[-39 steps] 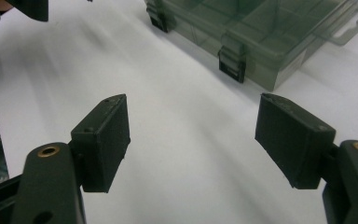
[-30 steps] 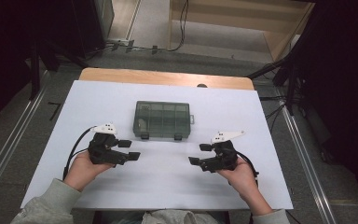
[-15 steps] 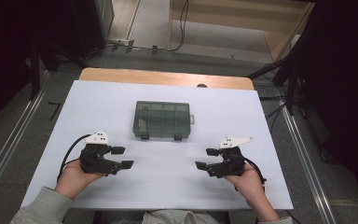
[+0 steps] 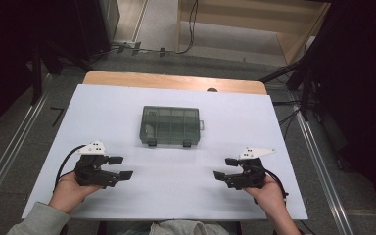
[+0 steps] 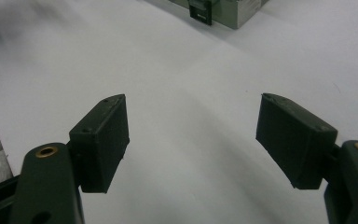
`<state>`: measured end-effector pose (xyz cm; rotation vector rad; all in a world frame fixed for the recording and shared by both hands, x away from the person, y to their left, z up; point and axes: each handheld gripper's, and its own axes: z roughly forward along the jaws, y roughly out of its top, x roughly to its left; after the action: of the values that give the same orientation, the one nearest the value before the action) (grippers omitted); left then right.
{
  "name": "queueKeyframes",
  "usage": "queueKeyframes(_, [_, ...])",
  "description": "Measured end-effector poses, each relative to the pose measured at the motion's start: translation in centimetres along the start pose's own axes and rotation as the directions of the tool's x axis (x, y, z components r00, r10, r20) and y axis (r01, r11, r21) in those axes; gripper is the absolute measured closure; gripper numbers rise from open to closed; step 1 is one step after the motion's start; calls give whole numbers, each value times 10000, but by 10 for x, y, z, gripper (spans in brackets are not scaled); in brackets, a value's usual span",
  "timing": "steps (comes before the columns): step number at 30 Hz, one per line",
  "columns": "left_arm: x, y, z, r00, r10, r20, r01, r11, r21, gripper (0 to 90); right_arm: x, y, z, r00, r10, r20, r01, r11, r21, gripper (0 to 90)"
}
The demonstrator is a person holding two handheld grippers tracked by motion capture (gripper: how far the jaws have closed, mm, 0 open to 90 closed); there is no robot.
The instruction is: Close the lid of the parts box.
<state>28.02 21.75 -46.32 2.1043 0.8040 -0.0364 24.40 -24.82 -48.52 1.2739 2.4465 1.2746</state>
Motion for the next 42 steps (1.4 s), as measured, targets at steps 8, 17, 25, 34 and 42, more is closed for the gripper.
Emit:
queueKeyframes(8, [4, -2, 3, 9999, -60, -101, 60, 10000, 56, 269, -3, -3, 2, 10000, -21, 96, 20, 9999, 141, 237])
queueKeyframes(17, [4, -1, 4, 10000, -25, -83, 26, 9999, 119, 269, -3, -2, 3, 10000, -36, 21, 35, 9999, 151, 237])
queueKeyframes(25, [3, -1, 4, 10000, -27, -37, 27, 10000, 90, 269, -3, -2, 3, 10000, -41, -3, 41, 9999, 139, 237])
queueKeyframes(34, [3, -1, 4, 10000, 3, -36, -3, 10000, 90, 269, -3, -2, 3, 10000, -33, -70, 34, 9999, 150, 237])
queueKeyframes(42, [3, -1, 4, 10000, 9, -57, -8, 10000, 83, 269, -3, -2, 4, 10000, -30, -63, 31, 9998, 179, 237])
